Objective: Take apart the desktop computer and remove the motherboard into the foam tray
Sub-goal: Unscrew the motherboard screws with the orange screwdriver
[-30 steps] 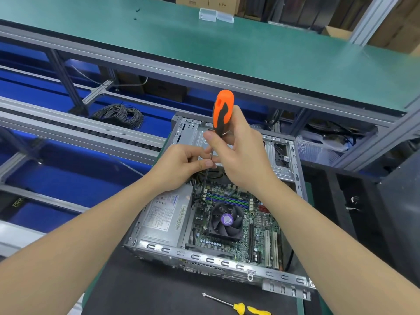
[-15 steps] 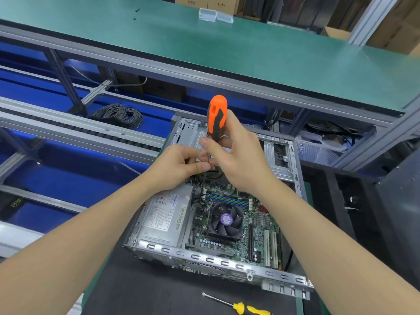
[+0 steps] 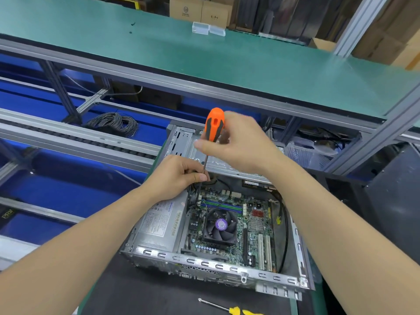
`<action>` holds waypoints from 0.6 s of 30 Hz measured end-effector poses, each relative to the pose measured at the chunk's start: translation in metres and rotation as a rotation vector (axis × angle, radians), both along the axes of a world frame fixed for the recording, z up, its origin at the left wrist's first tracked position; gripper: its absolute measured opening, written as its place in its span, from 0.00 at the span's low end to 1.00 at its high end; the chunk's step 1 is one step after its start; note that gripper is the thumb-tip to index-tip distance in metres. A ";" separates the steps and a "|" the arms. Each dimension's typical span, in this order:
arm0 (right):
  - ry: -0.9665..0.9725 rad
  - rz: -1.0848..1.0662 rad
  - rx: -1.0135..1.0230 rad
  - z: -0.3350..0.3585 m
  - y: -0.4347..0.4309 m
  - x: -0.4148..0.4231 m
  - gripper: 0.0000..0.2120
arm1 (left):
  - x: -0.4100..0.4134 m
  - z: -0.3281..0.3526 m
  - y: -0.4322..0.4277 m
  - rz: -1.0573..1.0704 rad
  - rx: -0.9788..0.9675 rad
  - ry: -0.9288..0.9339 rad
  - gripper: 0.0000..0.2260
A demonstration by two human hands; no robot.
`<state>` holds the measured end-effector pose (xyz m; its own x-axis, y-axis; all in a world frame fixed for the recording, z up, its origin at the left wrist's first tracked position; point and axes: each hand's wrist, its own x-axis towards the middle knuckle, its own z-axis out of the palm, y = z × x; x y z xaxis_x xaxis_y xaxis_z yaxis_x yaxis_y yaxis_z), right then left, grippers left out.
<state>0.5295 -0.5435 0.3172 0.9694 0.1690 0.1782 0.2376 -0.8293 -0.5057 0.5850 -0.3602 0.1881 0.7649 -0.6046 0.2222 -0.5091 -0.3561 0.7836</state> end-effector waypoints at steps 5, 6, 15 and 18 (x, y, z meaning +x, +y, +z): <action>-0.293 -0.232 -0.398 0.036 0.024 0.002 0.25 | -0.001 0.000 -0.001 -0.005 0.000 0.011 0.03; -0.281 -0.230 -0.462 0.041 0.029 0.003 0.24 | 0.000 0.000 -0.001 0.002 0.009 0.029 0.03; -0.036 0.075 -0.451 0.060 0.023 0.006 0.14 | 0.004 0.015 0.009 -0.047 -0.094 0.191 0.09; -0.017 0.208 -0.497 0.071 0.018 0.007 0.07 | 0.006 0.039 0.013 -0.090 -0.268 0.237 0.16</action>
